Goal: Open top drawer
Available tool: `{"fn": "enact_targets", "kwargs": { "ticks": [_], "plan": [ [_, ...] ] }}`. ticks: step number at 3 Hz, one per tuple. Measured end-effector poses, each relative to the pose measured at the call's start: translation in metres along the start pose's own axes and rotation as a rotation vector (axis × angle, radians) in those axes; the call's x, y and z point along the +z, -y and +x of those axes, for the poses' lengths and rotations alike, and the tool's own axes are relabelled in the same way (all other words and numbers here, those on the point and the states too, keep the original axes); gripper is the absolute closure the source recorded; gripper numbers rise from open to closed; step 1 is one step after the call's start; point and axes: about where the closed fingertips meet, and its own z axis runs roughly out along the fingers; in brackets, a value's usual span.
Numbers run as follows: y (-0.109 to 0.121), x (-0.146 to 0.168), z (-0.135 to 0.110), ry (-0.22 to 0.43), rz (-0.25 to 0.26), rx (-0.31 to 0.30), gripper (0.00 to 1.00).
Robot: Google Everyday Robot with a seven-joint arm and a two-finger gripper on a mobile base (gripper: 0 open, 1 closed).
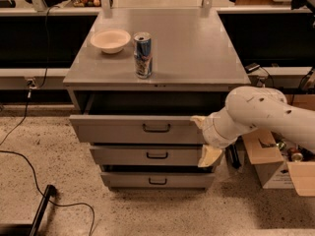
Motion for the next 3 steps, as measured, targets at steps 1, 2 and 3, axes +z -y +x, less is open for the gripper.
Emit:
{"fn": "enact_targets", "kwargs": {
  "ticks": [1,2,3],
  "plan": [
    [-0.016,-0.021,-0.023,0.018,0.008,-0.039,0.19],
    [-0.016,-0.049,-0.038,-0.003,0.063,-0.076,0.08],
    [-0.001,-0.075,-0.042,-0.051,0.123,-0.104,0.08]
  ]
}}
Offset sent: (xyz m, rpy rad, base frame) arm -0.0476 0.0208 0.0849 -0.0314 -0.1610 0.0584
